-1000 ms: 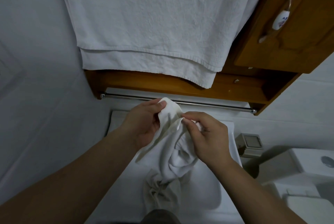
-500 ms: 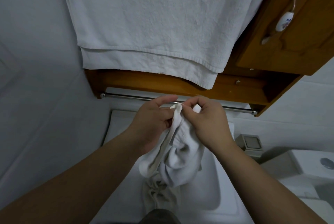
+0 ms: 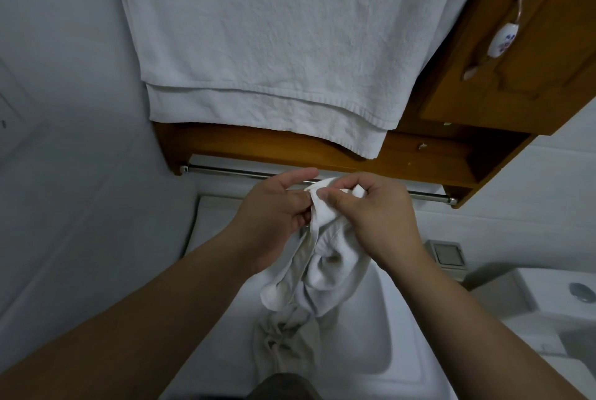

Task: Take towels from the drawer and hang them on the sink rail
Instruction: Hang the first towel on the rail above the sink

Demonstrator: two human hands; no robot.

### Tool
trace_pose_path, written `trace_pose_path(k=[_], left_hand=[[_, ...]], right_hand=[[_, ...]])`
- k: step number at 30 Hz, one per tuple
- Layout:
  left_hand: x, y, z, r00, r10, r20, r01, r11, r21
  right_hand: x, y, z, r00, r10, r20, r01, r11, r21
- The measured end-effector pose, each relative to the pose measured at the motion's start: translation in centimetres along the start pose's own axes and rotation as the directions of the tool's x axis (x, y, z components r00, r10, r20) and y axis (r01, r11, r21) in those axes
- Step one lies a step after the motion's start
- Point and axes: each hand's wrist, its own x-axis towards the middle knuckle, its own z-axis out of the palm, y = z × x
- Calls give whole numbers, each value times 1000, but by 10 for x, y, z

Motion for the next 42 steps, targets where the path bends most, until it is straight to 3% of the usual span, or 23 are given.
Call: trace_pose_path(k=[12,14,17,25,27,31,36,39,42], left_hand=[[-15,8,7,999,23,42,-29,989,146],[-17,9,6,997,65,34,-71,967,243],[-18,7,3,990,136,27,-133,885,445],[-19,7,-3,984,181,7,-162,866,472],[-15,10,-10,977,200,-79,-146,886,439],[-5,19,-35,929,329,-171,-189,817,544],[3,26,-72,861,407,-304,-134,760,636],[7,19,-76,845,434,-312,-129,732,669],[10,8,-72,841,447,-304,-105,686,720]], right_hand=[[-1,-4,-10,1000,-23,16,25,992,-123],[-1,-5,-10,999,-23,24,26,993,-115],[-2,-5,-7,999,-6,48,10,997,-74],[-6,-6,-8,981,124,148,-145,979,142],[-4,-1,-12,978,188,89,-200,967,159],[7,20,-31,942,306,-135,-286,946,153],[17,44,-64,817,450,-361,-399,893,209],[21,52,-72,724,546,-421,-448,837,315],[20,56,-71,738,527,-422,-435,849,299]])
